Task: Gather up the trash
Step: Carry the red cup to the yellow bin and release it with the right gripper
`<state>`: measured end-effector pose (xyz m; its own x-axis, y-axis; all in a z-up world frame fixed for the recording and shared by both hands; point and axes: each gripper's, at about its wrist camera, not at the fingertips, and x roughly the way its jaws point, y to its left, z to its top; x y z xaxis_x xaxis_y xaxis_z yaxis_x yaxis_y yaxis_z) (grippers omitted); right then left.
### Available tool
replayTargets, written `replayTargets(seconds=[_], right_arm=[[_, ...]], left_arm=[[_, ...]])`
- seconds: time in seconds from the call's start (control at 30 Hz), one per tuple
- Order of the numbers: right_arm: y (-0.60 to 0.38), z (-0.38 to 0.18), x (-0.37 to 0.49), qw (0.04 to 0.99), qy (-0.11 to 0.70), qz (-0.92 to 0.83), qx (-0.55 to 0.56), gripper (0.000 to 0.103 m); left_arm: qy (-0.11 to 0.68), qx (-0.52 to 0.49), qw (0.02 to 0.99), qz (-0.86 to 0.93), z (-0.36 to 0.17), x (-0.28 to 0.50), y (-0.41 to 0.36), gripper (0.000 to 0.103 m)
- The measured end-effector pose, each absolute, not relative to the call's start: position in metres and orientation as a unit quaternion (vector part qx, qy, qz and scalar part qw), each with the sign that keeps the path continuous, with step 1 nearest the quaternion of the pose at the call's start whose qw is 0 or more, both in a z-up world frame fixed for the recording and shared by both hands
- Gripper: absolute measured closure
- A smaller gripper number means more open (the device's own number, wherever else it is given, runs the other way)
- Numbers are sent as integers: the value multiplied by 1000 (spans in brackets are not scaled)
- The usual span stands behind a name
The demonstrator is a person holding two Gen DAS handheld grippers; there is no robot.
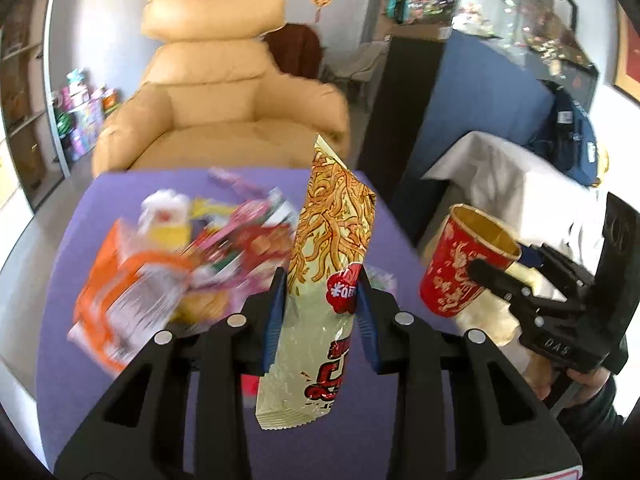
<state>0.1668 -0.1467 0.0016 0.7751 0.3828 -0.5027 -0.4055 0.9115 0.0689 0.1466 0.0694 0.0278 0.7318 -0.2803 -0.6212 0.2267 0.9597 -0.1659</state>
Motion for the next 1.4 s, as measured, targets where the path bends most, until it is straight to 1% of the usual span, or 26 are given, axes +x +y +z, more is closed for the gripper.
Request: replayTargets(seconds=[0.17, 0.3, 0.6, 0.7, 0.8, 0.83, 0.87, 0.93, 1.0, 1.03, 1.17, 1.27, 1.4], right_arm=[[-193, 13, 167, 956, 246, 161, -15, 46], [-239, 15, 169, 964, 242, 104, -22, 46], [-365, 5, 187, 964, 264, -43, -11, 46], [-388, -2, 192, 960, 270, -67, -6, 46], [-402, -12, 194, 958, 277, -76, 9, 46], [-404, -16, 197, 957, 278, -75, 13, 46], [-406, -18, 197, 957, 280, -75, 16, 46], [-407, -23, 202, 956, 283, -72, 21, 46], [-403, -27, 201, 956, 283, -68, 24, 46], [-401, -30, 199, 957, 282, -65, 27, 46], [-390, -22, 210, 962, 267, -41, 44, 46], [-371, -8, 225, 968, 247, -18, 44, 46], [-339, 5, 259, 971, 238, 10, 23, 46]], left_arm=[[322, -39, 925, -199, 45, 173, 17, 71], [328, -53, 908, -256, 41, 201, -31, 71], [377, -107, 846, -361, 14, 289, -156, 70], [383, -119, 835, -376, 1, 305, -184, 70], [394, -133, 824, -385, -22, 315, -206, 67], [405, -141, 817, -387, -33, 317, -210, 62], [413, -147, 810, -388, -40, 319, -213, 52], [442, -154, 794, -388, -61, 320, -212, 40], [459, -142, 792, -377, -72, 319, -206, 39], [459, -138, 794, -374, -73, 317, -202, 37], [451, -125, 805, -364, -66, 306, -185, 33], [441, -97, 823, -343, -57, 293, -172, 33], [437, -88, 836, -320, -54, 277, -145, 33]])
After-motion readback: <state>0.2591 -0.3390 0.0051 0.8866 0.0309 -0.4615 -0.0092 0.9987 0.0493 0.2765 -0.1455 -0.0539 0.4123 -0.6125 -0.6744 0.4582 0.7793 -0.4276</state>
